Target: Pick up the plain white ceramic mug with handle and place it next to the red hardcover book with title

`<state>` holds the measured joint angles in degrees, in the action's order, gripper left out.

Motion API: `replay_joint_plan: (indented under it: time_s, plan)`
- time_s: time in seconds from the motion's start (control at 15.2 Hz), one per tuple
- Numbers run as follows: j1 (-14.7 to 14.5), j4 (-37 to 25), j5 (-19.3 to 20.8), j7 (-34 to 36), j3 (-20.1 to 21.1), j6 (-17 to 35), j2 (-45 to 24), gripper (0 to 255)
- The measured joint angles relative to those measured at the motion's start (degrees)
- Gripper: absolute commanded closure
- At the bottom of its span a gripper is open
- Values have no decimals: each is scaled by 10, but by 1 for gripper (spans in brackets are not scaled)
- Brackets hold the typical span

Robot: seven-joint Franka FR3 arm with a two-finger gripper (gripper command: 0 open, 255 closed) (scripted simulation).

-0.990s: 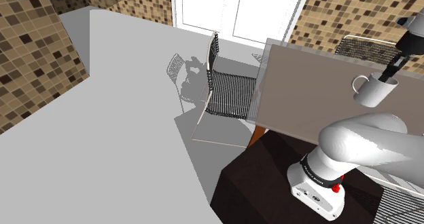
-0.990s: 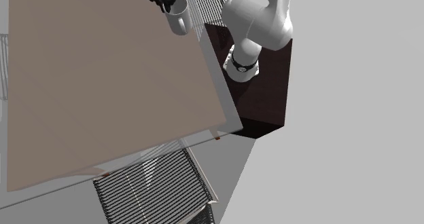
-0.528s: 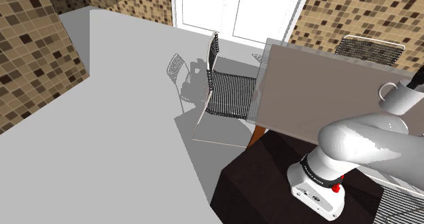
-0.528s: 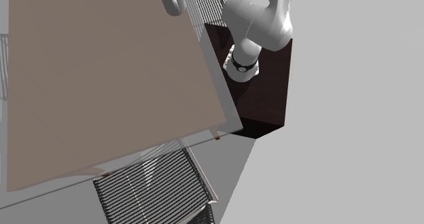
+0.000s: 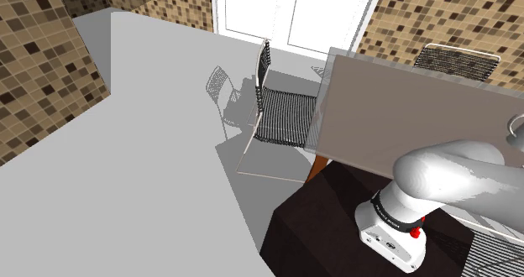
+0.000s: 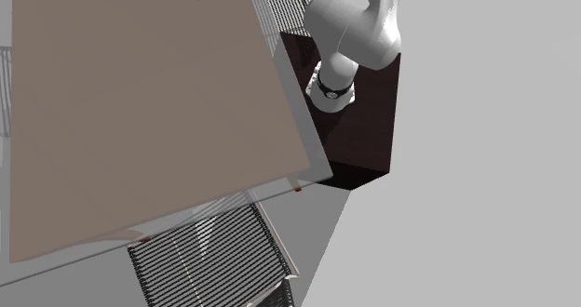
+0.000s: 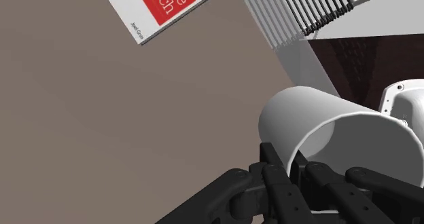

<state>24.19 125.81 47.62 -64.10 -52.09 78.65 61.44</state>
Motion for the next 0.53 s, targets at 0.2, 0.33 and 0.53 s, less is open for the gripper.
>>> replay_joint_plan:
  time_s: [0.2, 0.33, 0.53]
  plan:
    - [-14, -34, 25, -33, -39, 7, -9, 255]
    - [-13, -26, 33, -34, -48, 16, -5, 255]
    - [-7, -5, 44, -30, -59, 29, 4, 255]
